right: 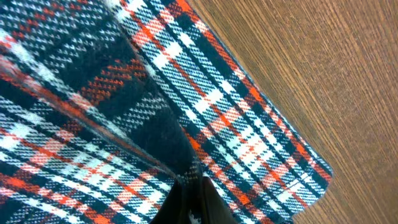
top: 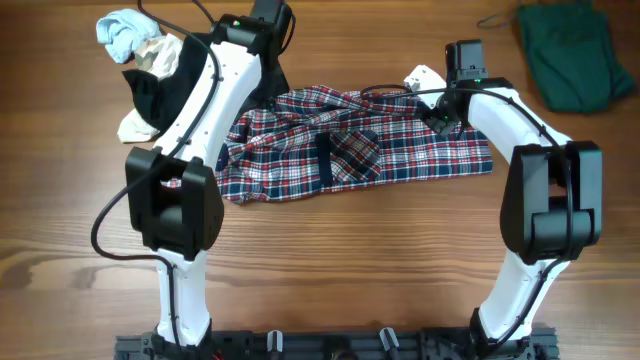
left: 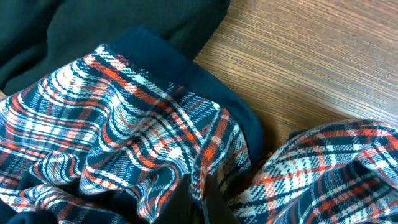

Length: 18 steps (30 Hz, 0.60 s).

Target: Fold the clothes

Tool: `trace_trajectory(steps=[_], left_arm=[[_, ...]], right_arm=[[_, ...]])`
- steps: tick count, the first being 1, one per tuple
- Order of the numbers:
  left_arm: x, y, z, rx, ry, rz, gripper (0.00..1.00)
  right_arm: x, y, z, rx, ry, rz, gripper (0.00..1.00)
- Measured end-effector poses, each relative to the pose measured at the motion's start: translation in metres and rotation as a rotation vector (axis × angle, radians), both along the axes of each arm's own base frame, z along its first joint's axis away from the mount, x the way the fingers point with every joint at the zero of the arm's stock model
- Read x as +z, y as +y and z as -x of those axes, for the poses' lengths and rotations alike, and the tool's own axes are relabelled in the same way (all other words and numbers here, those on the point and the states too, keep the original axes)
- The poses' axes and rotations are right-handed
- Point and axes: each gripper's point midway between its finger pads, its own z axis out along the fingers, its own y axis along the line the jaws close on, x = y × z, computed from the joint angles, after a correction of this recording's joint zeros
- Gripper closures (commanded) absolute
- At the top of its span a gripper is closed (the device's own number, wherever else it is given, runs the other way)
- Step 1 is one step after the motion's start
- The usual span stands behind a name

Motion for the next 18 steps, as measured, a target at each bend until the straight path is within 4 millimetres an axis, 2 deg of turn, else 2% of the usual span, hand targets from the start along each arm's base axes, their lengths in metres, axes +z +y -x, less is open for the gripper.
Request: trace_trajectory(steps=[3,4,6,8,9,10,12,15,18], left_arm=[[0.002,0.001,-0.003,0.002,-0.015,-0.010,0.96],[0.006,0.004,-0.004,0.003,-0.026,-0.024,0.96],[0.021,0.007,-0.004,0.007,-0.063,-0.029,0.96],[0.043,0.010,0.002,0.008,-0.091,-0.024,0.96],[0.047,0.011,0.008,0.005,-0.080,-0.028,0.96],[0.046,0.010,0.013,0.000,-0.064,-0.036,0.96],[0.045,0.005,0.022,-0.020,-0.038,-0.050,0.96],[0.041,-0.010,0.030,-0.061,-0.025,-0.066,0.96],[0.017,-0.010,0.040,-0.077,0.023,-0.093,0.96]], right_arm=[[0.002,-0.001,-0.001,-0.002,-0.005,0.000,0.96],[0.009,-0.004,-0.002,-0.008,-0.019,-0.001,0.96],[0.035,-0.012,0.000,-0.026,-0.051,-0.003,0.96],[0.083,-0.021,0.018,-0.049,-0.075,-0.005,0.96],[0.099,-0.022,0.027,-0.069,-0.078,-0.015,0.96],[0.106,-0.022,0.041,-0.096,-0.045,-0.029,0.96],[0.112,-0.020,0.063,-0.157,0.016,-0.090,0.96],[0.107,-0.022,0.084,-0.279,0.116,-0.218,0.96],[0.099,-0.027,0.096,-0.365,0.170,-0.280,0.96]])
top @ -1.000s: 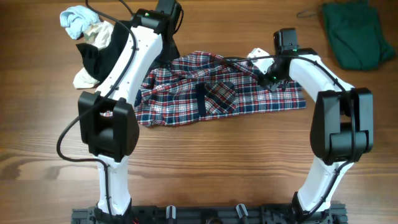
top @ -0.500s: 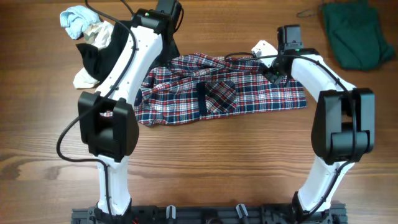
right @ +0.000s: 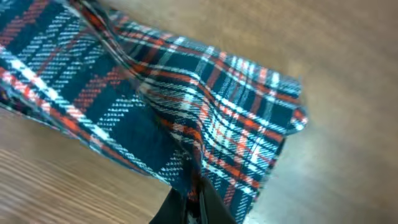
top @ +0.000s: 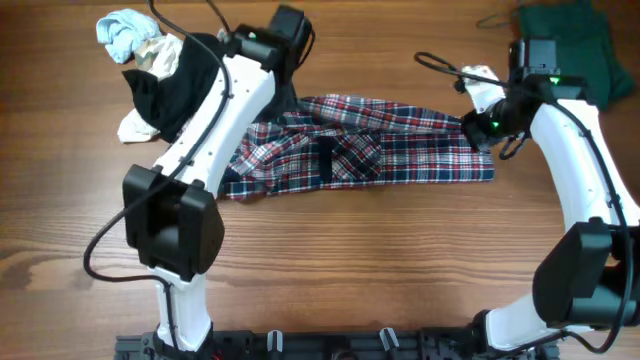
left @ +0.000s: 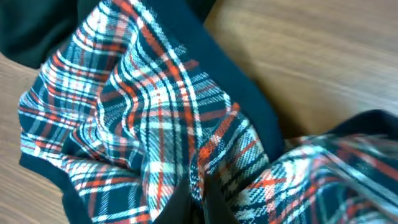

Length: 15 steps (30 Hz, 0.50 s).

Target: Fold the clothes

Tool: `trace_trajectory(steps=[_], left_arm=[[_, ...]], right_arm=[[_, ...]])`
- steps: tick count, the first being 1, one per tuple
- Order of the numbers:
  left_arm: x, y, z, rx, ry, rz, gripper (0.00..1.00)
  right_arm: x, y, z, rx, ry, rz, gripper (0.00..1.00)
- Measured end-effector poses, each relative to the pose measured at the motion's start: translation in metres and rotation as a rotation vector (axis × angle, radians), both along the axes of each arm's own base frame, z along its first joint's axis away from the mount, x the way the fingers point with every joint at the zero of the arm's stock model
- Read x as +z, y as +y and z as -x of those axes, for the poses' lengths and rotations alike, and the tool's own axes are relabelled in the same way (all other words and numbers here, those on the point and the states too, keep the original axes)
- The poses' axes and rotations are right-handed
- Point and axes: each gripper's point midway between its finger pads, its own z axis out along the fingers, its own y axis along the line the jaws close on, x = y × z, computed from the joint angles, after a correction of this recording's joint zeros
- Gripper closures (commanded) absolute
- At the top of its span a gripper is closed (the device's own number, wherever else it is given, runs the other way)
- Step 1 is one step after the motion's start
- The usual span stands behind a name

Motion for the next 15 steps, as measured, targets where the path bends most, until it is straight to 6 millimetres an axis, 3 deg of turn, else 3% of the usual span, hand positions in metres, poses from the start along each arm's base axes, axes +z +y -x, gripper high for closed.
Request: trace_trajectory(steps=[4,6,7,8,9,11,13,15], left_arm=[[-0.050,0.017,0.028,0.002,0.109,-0.076,0.96],[-0.063,0.023,0.038,0.006,0.144,-0.092,0.96],[-0.067,0.025,0.038,0.009,0.144,-0.092,0.96],[-0.068,0.025,0.038,0.010,0.143,-0.091,0.71],[-0.068,0.025,0.037,0.010,0.137,-0.089,0.53],[-0.068,0.027,0.036,0.009,0.137,-0.096,0.19],[-0.068,0.029,0.036,0.008,0.135,-0.107,0.04],[-0.066,0.032,0.039,0.008,0.148,-0.123,0.00]], right_arm=[[-0.028,-0.006,0.017,-0.103,0.064,-0.045,0.96],[-0.044,-0.018,0.016,-0.184,0.048,-0.055,0.96],[-0.054,-0.026,0.016,-0.242,0.036,-0.063,0.71],[-0.060,-0.032,0.015,-0.283,0.025,-0.069,0.53],[-0.061,-0.037,0.010,-0.310,-0.002,-0.067,0.41],[-0.059,-0.053,-0.002,-0.372,-0.062,-0.032,0.24],[-0.057,-0.064,-0.008,-0.417,-0.091,0.007,0.18],[-0.055,-0.070,-0.014,-0.459,-0.120,0.020,0.15]])
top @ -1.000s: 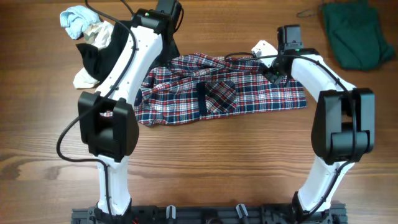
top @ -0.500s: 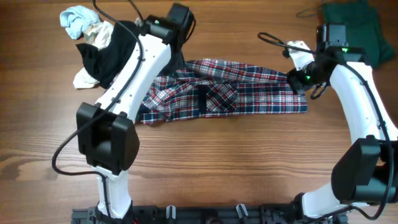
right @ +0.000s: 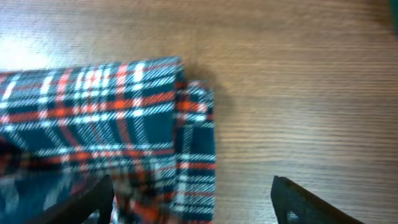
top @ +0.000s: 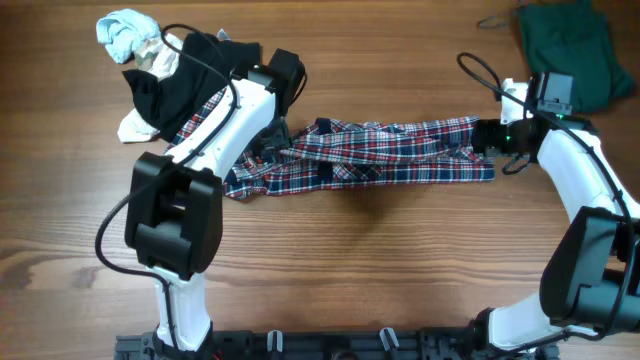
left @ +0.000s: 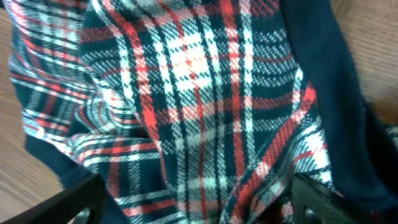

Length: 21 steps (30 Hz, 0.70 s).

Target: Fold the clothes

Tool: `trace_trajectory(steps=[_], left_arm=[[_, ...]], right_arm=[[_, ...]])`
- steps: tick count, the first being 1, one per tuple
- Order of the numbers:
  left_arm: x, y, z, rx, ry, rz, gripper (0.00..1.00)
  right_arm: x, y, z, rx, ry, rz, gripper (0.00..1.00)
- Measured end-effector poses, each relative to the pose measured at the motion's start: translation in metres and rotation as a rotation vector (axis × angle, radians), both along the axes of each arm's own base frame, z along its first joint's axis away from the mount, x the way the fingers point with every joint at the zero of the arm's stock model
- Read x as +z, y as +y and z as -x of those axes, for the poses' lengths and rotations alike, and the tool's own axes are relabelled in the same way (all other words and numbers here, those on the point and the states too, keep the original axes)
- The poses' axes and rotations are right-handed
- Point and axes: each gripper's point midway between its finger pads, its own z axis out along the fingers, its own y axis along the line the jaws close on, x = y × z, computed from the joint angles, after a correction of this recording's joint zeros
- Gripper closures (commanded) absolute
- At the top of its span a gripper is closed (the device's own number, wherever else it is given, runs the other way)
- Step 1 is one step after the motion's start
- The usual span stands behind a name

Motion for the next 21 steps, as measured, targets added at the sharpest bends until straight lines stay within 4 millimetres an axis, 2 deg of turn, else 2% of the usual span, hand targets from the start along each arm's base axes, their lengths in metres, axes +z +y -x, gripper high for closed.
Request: trace_trajectory(steps=[2,3,4,5,7,8,9,10,11,14,15,17,18,19,21], left_arm=[[0.012,0.001,0.000,0.001,-0.009,-0.002,0.02],[0.027,0.000,-0.002,0.001,-0.046,0.012,0.03],[0.051,-0.001,-0.005,0.001,-0.112,0.039,0.05],[0.072,-0.003,-0.009,0.001,-0.180,0.068,0.12],[0.126,-0.006,-0.018,0.003,-0.360,0.142,0.40],[0.141,-0.007,-0.020,0.001,-0.407,0.161,0.58],[0.150,-0.008,-0.021,0.002,-0.433,0.173,0.78],[0.149,-0.008,-0.020,0.002,-0.430,0.176,0.88],[0.147,-0.009,-0.021,0.007,-0.425,0.180,0.93],[0.146,-0.004,-0.025,0.042,-0.434,0.192,0.91],[0.145,0.003,-0.026,0.067,-0.436,0.194,0.82],[0.145,0.015,-0.029,0.107,-0.437,0.200,0.52],[0.145,0.020,-0.030,0.122,-0.438,0.202,0.32],[0.145,0.023,-0.030,0.134,-0.439,0.203,0.20],[0.145,0.027,-0.033,0.151,-0.450,0.209,0.08]], right_arm=[[0.001,-0.002,-0.002,-0.041,-0.009,-0.008,0.14],[0.002,-0.001,-0.001,-0.059,-0.001,-0.018,0.15],[0.007,-0.002,-0.002,-0.073,0.001,-0.026,0.19],[0.013,0.001,-0.003,-0.076,0.008,-0.047,0.28],[0.035,0.017,-0.001,-0.066,0.022,-0.141,0.48],[0.045,0.025,0.003,-0.069,0.035,-0.195,0.73],[0.054,0.039,0.009,-0.075,0.051,-0.274,0.89],[0.057,0.048,0.013,-0.077,0.064,-0.331,0.96],[0.057,0.057,0.015,-0.068,0.075,-0.378,0.96],[0.047,0.077,0.025,-0.064,0.119,-0.443,0.96],[0.037,0.085,0.030,-0.073,0.148,-0.467,0.96],[0.021,0.089,0.029,-0.092,0.156,-0.488,0.96],[0.013,0.088,0.026,-0.102,0.156,-0.492,0.96],[0.006,0.088,0.024,-0.108,0.160,-0.497,0.96],[-0.010,0.088,0.017,-0.116,0.169,-0.501,0.96]])
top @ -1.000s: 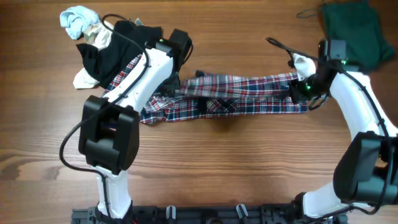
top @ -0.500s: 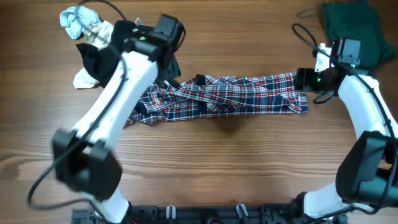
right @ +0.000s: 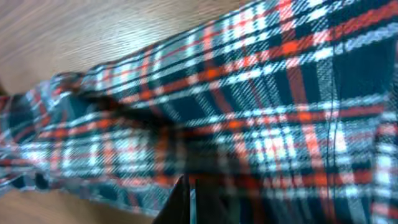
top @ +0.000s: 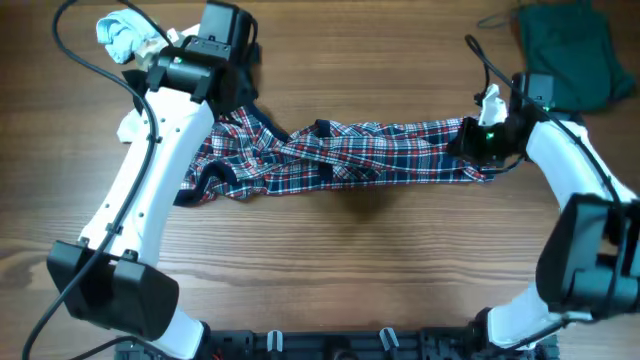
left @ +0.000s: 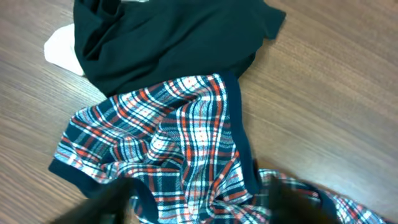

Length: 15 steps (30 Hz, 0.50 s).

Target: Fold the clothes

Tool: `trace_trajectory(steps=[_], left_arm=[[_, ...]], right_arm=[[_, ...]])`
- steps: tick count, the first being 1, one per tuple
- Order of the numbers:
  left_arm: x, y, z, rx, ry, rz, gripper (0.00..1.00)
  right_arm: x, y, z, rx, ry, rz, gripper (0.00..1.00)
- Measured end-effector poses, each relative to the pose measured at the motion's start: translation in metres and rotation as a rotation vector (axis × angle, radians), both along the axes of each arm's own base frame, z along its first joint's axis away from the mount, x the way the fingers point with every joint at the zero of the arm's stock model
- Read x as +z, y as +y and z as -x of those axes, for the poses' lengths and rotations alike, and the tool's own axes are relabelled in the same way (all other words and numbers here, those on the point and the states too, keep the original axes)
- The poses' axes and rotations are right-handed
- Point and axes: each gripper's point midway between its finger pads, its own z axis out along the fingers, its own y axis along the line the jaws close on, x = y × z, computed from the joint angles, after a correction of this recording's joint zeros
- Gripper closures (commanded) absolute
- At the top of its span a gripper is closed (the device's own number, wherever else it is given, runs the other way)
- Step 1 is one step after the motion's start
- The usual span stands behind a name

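The plaid garment [top: 340, 160] lies on the table as a long, twisted band running left to right. Its left end [left: 168, 149] is bunched beside a black garment [left: 168, 43]. My left gripper [left: 199, 202] hangs open above that end, its fingers blurred and wide apart; in the overhead view the left gripper [top: 232, 70] is up by the clothes pile. My right gripper [top: 468, 142] is at the band's right end. In its wrist view the right gripper [right: 188, 199] is shut, with plaid cloth [right: 249, 118] pressed around its tips.
A dark green garment [top: 570, 50] lies at the far right corner. At the far left is a pile with a light blue cloth [top: 125, 30] and a white cloth [top: 130, 125]. Cables trail from both wrists.
My left gripper has risen off the plaid's left end and moved back toward the pile, still open. The plaid's left end lies farther left. My right gripper has shut on the right end.
Both grippers were shut on the far edge of the bunched plaid garment near the middle. Then they were farther apart, with the cloth stretched between them. Then both were open and the cloth lay as a band. Now the left is up and the right grips again.
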Motion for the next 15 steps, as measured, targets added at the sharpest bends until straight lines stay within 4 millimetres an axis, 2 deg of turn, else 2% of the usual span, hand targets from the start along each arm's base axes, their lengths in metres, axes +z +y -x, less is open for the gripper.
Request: trace_trajectory(steps=[1,4,10,11,13,15], left_arm=[[0.000,0.003,-0.002,0.008,-0.004,0.004,0.01],[0.001,0.014,-0.004,0.035,-0.007,0.006,0.00],[0.000,0.018,-0.003,0.044,0.001,0.017,0.00],[-0.001,0.016,-0.003,0.039,0.004,0.027,0.00],[-0.003,0.013,-0.001,0.030,0.017,0.046,0.00],[-0.004,0.011,0.002,0.026,0.030,0.055,0.00]], right_arm=[[-0.015,0.000,-0.003,-0.003,0.022,-0.007,0.96],[-0.051,0.003,-0.003,-0.024,0.094,-0.043,0.96],[-0.054,-0.008,-0.019,-0.122,0.078,-0.097,0.96],[-0.053,-0.014,-0.022,-0.144,0.074,-0.098,0.96],[-0.053,-0.038,-0.026,-0.204,0.055,-0.091,0.96],[-0.053,-0.078,-0.028,-0.300,0.032,-0.075,0.95]])
